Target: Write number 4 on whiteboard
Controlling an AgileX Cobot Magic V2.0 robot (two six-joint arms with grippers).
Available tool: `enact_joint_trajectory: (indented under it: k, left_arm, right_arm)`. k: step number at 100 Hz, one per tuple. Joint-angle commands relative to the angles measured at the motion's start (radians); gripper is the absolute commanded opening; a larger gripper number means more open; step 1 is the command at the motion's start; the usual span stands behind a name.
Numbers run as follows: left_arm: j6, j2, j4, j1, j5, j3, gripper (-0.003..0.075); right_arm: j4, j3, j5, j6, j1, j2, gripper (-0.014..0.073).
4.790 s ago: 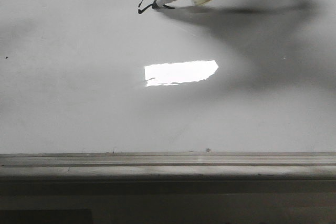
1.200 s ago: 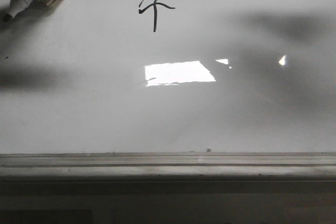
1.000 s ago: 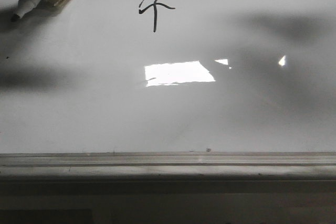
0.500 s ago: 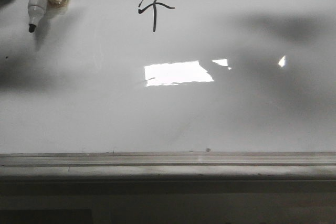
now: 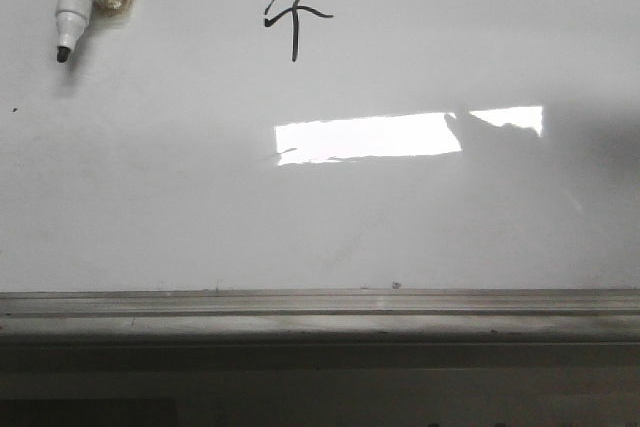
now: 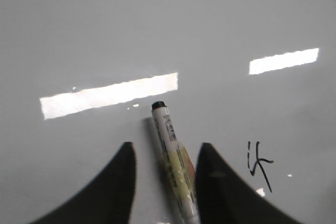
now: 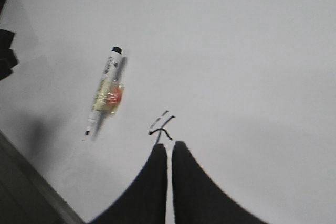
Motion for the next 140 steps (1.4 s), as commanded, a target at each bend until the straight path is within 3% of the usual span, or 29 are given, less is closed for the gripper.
enact_joint_trajectory:
  k: [1,17,47,69,140]
  left_arm:
    - [0.006,-0.075,0.034,-0.001,0.079,0.037,-0.0017]
    - [0.006,-0.231,0.023,-0.001,0.137,0.144,-0.0020]
    - [0.006,-0.444,0.000,-0.001,0.114,0.249,-0.0020]
    - [0.006,-0.451,-0.110,-0.001,0.106,0.251,-0.0020]
    - [0.006,-0.451,-0.110,-0.001,0.106,0.251,-0.0020]
  right_arm:
    - [0.034,0.073,-0.132,-0.052,-0.005,-0.115,-0.0066]
    - [0.034,0.234,-0.227,-0.063,-0.005,-0.318,-0.0066]
    - [0.034,0.424,-0.248,-0.063,-0.005,-0.546,-0.0066]
    - [0.034,0.470,-0.268,-0.063,-0.005,-0.557,-0.0066]
    - [0.038,0.473,-0.270,-0.063,-0.005,-0.557,-0.0066]
